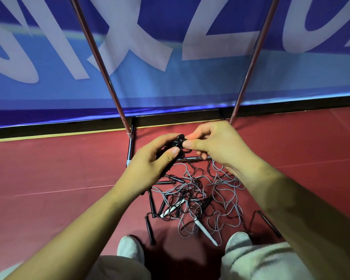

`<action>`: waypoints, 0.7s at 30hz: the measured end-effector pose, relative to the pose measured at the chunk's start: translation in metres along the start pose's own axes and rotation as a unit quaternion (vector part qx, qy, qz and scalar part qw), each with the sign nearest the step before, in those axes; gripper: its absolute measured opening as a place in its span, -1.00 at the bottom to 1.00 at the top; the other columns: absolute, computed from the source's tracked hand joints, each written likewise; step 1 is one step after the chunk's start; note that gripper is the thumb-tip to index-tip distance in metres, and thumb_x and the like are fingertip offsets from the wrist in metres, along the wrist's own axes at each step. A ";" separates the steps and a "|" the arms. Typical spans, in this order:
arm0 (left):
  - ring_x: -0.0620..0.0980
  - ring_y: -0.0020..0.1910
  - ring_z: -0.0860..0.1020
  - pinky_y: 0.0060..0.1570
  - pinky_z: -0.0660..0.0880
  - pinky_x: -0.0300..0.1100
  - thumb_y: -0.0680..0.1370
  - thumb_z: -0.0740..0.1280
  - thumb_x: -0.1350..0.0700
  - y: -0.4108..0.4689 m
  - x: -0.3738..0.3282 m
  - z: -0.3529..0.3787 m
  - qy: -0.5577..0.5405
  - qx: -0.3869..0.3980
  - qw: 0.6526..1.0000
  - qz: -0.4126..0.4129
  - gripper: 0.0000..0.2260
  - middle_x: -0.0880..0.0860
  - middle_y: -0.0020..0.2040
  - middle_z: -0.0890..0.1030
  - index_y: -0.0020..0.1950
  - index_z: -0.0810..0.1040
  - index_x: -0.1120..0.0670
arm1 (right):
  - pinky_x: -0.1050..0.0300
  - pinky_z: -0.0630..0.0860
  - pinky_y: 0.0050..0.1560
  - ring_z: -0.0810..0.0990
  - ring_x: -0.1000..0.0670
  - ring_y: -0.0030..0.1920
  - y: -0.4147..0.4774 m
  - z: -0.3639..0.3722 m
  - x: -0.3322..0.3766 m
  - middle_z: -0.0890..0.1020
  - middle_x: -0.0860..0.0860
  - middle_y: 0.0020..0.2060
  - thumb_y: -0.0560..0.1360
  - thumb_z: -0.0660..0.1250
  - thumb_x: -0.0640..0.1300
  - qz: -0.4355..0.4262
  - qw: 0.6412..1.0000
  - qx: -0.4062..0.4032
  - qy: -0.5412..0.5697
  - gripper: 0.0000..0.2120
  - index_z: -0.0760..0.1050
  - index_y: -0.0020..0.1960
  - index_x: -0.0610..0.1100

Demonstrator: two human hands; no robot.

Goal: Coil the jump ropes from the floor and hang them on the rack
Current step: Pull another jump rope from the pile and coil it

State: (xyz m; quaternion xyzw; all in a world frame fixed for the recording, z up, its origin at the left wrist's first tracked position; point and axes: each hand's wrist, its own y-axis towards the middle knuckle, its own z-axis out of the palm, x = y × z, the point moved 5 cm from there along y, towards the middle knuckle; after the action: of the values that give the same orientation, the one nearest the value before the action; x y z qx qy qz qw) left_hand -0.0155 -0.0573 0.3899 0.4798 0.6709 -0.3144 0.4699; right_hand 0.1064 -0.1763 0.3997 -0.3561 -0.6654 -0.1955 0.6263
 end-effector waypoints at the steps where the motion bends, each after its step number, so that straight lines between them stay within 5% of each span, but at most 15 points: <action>1: -0.32 -0.29 0.53 -0.27 0.41 -0.43 0.56 0.30 -0.05 -0.001 0.000 0.000 0.017 -0.001 1.000 0.005 -0.64 -0.19 -0.07 0.65 0.36 0.51 -0.04 | 0.25 0.41 -0.50 0.47 0.10 -0.49 0.000 0.000 0.000 0.63 -0.04 -0.46 0.37 0.53 -0.33 -0.003 1.000 -0.005 -0.013 -0.90 0.63 -0.22 -0.20; 5: -0.40 -0.10 0.55 -0.09 0.41 -0.47 0.61 0.32 0.02 -0.002 -0.005 0.002 0.119 -0.011 0.991 0.054 -0.65 -0.15 0.07 0.63 0.40 0.48 -0.01 | 0.22 0.39 -0.46 0.43 0.14 -0.51 -0.002 0.000 0.000 0.61 0.05 -0.52 0.38 0.52 -0.31 -0.019 0.998 -0.031 -0.044 -0.84 0.61 -0.29 -0.12; 8: -0.24 0.11 0.59 0.10 0.50 -0.25 0.60 0.30 -0.03 -0.003 -0.008 0.002 0.166 -0.021 0.982 0.082 -0.66 -0.15 0.16 0.62 0.37 0.46 -0.03 | 0.25 0.38 -0.44 0.43 0.16 -0.53 -0.004 0.002 0.000 0.59 0.06 -0.53 0.39 0.51 -0.32 -0.030 0.998 -0.038 -0.028 -0.85 0.60 -0.24 -0.12; 12: -0.15 0.11 0.61 0.08 0.54 -0.05 0.59 0.28 -0.08 -0.003 -0.010 -0.001 0.164 -0.021 0.983 0.083 -0.69 -0.15 0.13 0.62 0.30 0.42 -0.05 | 0.20 0.42 -0.43 0.42 0.08 -0.47 -0.002 0.007 0.003 0.50 0.08 -0.52 0.43 0.47 -0.32 -0.047 0.998 0.017 -0.037 -0.74 0.62 0.03 -0.03; 21: -0.05 0.05 0.65 -0.01 0.57 0.05 0.59 0.30 -0.04 -0.003 -0.013 -0.002 0.134 -0.048 0.985 0.098 -0.76 -0.11 0.08 0.63 0.23 0.37 -0.05 | 0.15 0.45 -0.47 0.48 0.08 -0.51 0.000 0.006 0.007 0.63 -0.07 -0.42 0.40 0.52 -0.24 -0.068 0.996 -0.028 -0.051 -0.90 0.60 -0.19 -0.20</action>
State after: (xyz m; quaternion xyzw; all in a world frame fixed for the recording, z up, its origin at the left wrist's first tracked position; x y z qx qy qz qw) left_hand -0.0174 -0.0606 0.4025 0.5580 0.6918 -0.1672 0.4268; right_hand 0.1026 -0.1710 0.4060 -0.3369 -0.7132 -0.2375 0.5670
